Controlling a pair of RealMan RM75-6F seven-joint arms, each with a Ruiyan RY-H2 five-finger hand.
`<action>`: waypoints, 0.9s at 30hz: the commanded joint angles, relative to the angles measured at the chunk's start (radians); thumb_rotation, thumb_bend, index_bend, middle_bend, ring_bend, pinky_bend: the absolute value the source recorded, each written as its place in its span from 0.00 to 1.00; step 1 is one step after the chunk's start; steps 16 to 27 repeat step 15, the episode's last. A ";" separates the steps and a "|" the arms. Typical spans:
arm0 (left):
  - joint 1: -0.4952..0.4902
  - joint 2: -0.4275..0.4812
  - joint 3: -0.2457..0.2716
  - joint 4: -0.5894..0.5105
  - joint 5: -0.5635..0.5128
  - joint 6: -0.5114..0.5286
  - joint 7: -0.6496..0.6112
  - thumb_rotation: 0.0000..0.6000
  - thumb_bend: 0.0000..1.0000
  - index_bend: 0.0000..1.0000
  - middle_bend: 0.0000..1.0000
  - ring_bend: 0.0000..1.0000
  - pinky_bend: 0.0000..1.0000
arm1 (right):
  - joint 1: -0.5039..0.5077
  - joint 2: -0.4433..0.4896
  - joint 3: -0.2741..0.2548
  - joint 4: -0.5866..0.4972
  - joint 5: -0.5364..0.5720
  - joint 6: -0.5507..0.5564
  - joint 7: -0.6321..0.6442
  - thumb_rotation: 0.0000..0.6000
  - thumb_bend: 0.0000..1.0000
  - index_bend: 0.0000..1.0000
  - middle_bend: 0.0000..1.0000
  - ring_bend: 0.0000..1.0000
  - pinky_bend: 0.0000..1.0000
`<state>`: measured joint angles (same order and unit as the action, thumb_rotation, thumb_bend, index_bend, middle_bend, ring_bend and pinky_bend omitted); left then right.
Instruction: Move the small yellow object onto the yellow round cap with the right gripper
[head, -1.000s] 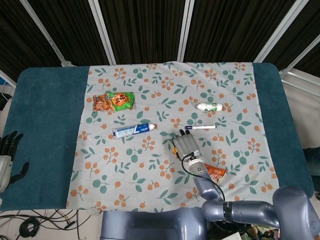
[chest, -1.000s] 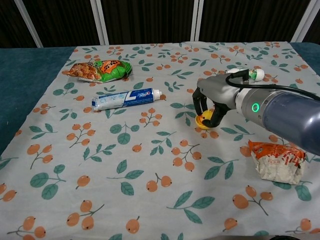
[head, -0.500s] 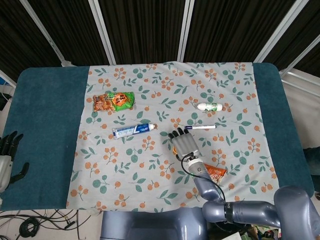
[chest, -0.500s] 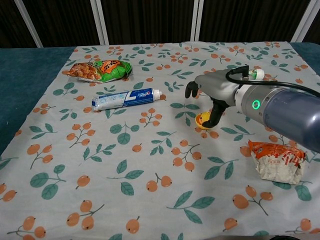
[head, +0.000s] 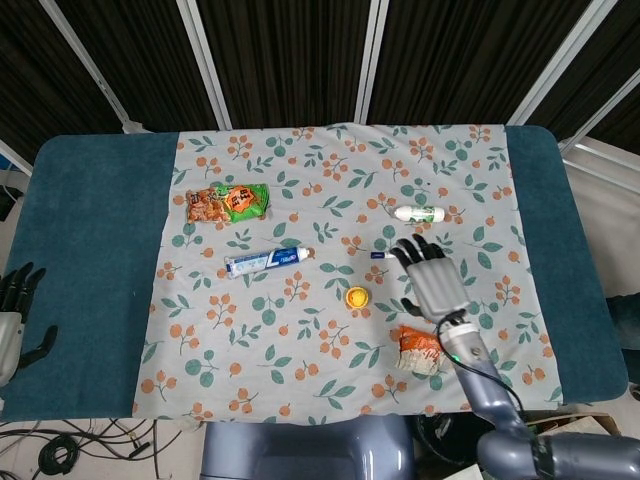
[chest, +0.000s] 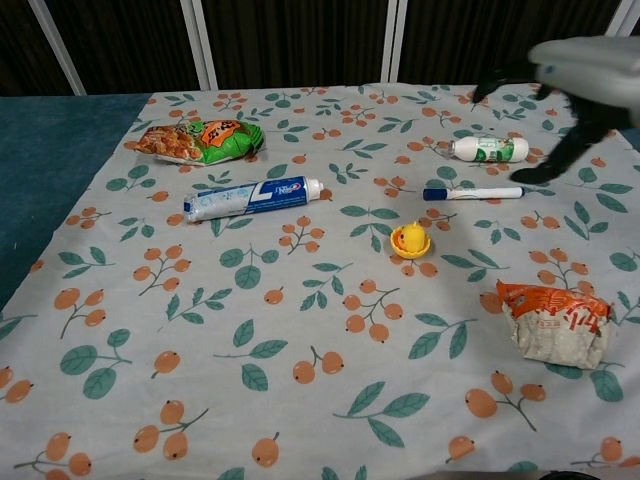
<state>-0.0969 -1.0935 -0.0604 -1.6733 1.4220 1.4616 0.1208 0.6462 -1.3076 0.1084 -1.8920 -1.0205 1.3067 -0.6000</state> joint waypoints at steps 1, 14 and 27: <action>0.001 -0.003 0.000 -0.002 0.002 0.005 0.005 1.00 0.38 0.00 0.00 0.00 0.00 | -0.213 0.167 -0.158 -0.049 -0.257 0.181 0.219 1.00 0.13 0.19 0.08 0.04 0.17; 0.009 -0.016 -0.001 0.000 0.017 0.034 0.035 1.00 0.38 0.00 0.00 0.00 0.00 | -0.483 0.114 -0.244 0.274 -0.457 0.426 0.511 1.00 0.12 0.12 0.07 0.04 0.17; 0.010 -0.017 -0.001 0.001 0.018 0.036 0.037 1.00 0.38 0.00 0.00 0.00 0.00 | -0.493 0.108 -0.243 0.297 -0.457 0.426 0.520 1.00 0.12 0.11 0.07 0.04 0.17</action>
